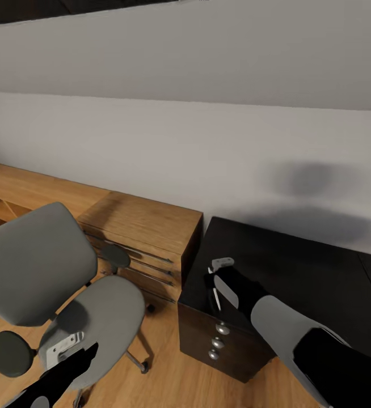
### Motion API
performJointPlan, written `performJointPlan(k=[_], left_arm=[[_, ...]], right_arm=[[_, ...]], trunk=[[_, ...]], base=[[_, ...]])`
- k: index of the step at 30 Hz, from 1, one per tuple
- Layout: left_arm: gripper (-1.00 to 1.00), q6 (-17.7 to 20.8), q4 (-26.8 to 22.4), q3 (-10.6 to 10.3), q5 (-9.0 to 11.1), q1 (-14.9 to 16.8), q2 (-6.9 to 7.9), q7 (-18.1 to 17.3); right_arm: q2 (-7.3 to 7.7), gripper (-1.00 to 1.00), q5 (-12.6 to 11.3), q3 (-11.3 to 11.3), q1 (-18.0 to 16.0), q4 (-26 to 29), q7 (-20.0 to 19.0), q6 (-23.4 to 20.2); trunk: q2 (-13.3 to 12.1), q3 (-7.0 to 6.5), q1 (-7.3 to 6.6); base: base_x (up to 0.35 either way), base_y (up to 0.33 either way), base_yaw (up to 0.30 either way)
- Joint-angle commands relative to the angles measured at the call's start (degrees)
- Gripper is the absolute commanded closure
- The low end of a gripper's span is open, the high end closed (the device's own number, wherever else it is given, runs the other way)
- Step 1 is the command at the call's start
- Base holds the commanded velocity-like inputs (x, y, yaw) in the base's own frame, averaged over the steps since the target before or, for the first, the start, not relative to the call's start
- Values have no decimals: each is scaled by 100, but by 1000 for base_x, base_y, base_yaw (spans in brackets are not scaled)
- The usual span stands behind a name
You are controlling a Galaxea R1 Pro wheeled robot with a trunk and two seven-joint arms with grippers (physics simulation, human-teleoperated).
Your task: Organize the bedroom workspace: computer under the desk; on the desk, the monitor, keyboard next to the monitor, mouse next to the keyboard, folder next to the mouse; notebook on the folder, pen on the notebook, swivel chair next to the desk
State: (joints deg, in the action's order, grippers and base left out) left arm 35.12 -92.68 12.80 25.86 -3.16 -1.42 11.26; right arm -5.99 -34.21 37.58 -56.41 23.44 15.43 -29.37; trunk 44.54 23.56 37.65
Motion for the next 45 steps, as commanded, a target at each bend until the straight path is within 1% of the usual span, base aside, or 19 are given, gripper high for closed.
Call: performJointPlan(k=[1,6,8,10,11,12,13,16,17,19,20,29,33,36,37,38,43,44,45], left_arm=[[-100,25,-10,3,60,0,-5,43],[-100,27,-7,-3,60,0,-6,43],[-100,29,-5,-5,60,0,-7,46],[-100,29,-5,-5,60,0,-7,49],[-100,29,-5,-8,56,0,-7,51],[-100,30,-5,-10,54,0,-9,51],[-100,30,-5,-11,54,0,-8,51],[-100,30,-4,-13,52,0,-7,52],[-100,30,-1,-14,51,0,-7,52],[-100,30,2,-14,51,0,-7,52],[-100,30,3,-14,51,0,-7,52],[-100,27,14,-14,54,0,-12,52],[-100,21,36,-14,57,0,-15,52],[-100,13,121,-11,59,4,-15,54],[-100,1,244,-8,57,7,-16,53],[-100,-8,305,-7,55,7,-16,52],[-100,-42,580,-6,46,8,-14,44],[-100,-62,899,-5,43,9,-8,31],[-100,-117,1116,-5,41,9,-8,28]], right_arm=[[20,100,-70,33,-5,55,47,-15],[142,100,-81,-36,-3,405,48,-29],[273,100,-171,-55,-2,708,48,-44],[391,100,-360,-61,0,951,48,-59],[576,100,-711,-64,4,1233,65,-75],[682,100,-897,-62,5,1354,94,-79],[736,100,-986,-59,5,1416,111,-81],[1023,100,-1419,-58,10,1833,288,-85],[1168,100,-1596,-53,45,2175,552,-83],[1239,100,-1680,-51,85,2438,843,-74],[1284,100,-1730,-55,171,2657,1105,-62],[1293,100,-1737,-60,199,2706,1144,-60],[1297,100,-1771,-62,203,2832,1185,-78],[1330,100,-1894,-63,213,2970,1298,-121],[1394,100,-2086,-57,225,3097,1478,-158],[1417,100,-2179,-54,229,3152,1580,-167],[1486,100,-2380,-57,256,3437,1945,-181],[1570,100,-2419,-57,383,3681,2049,-183],[1604,100,-2421,-57,437,3778,2063,-183]], trunk=[[-37,-12,-22],[-237,-102,-132],[-318,-138,-176],[-398,-174,-220],[-438,-192,-242],[-478,-210,-264],[-518,-228,-286],[-639,-282,-352],[-679,-300,-374],[-759,-336,-418],[-799,-357,-440],[-1160,-552,-637],[-1320,-630,-725],[-1441,-686,-791],[-1481,-704,-813],[-1521,-722,-835],[-1721,-812,-945],[-1761,-832,-967],[-1802,-853,-989]], base=[[-61,0,0],[-30,0,0],[-8,0,0],[-4,0,0],[-1,0,0],[0,0,0],[0,0,0],[0,0,0],[0,0,0],[0,0,-8],[0,0,-223],[0,0,-257],[0,0,-204],[0,0,-64],[0,0,-21],[0,0,-13],[0,0,-6],[0,0,-83],[0,0,-147]])
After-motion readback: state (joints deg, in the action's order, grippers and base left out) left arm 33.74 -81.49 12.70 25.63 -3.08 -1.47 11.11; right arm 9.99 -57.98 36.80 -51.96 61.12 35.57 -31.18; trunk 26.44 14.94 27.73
